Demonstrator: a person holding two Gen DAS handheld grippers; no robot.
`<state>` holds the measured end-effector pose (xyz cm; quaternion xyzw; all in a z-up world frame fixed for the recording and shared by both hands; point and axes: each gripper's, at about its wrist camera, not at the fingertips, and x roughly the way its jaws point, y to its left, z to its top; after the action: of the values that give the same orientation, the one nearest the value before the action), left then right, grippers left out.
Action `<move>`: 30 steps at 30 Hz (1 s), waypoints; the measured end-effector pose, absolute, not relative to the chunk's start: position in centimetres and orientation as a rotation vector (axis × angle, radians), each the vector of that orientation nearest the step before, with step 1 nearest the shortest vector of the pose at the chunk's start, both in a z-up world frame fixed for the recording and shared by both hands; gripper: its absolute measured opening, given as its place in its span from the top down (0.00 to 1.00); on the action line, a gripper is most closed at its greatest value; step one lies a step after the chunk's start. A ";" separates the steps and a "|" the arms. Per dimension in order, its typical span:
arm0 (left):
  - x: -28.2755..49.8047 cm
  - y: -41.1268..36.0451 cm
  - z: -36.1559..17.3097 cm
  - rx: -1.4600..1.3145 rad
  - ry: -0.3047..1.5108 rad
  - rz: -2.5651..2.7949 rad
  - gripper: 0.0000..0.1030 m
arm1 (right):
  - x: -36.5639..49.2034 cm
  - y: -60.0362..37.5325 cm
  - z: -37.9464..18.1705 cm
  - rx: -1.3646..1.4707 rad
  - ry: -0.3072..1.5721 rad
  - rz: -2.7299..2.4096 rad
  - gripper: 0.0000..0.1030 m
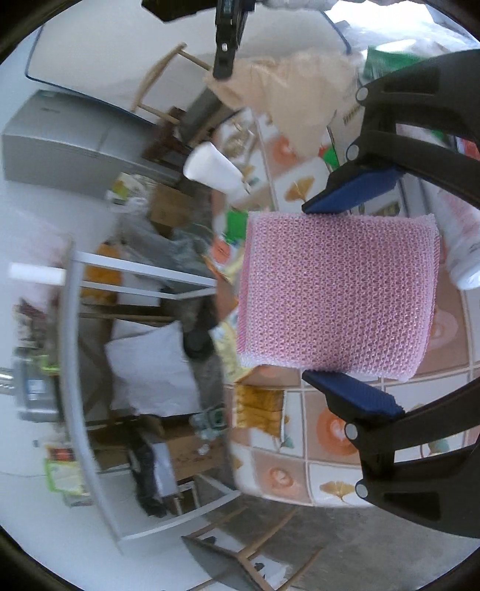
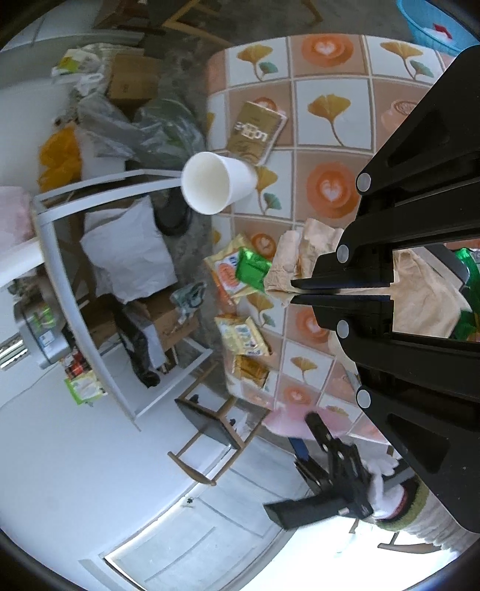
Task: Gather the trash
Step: 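Carry the pink pad and brown paper to the wastebasket and open both tools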
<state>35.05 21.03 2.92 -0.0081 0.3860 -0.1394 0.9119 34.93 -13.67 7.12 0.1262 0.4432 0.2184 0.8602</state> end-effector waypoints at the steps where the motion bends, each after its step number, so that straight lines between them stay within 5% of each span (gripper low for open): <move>1: 34.2 21.1 3.7 -0.026 0.774 -0.290 0.22 | 34.7 -13.7 7.6 0.262 0.917 0.457 0.99; 15: 25.0 19.9 9.7 -0.133 0.618 -0.334 0.22 | 30.6 -15.0 12.5 0.245 0.807 0.438 0.99; 30: 19.2 12.7 10.5 -0.115 0.623 -0.441 0.22 | 24.8 -21.1 14.7 0.305 0.735 0.390 0.99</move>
<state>19.23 12.66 10.46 -0.0559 0.3037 -0.2149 0.9265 24.77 -21.12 14.70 0.1477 0.3554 0.1886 0.9035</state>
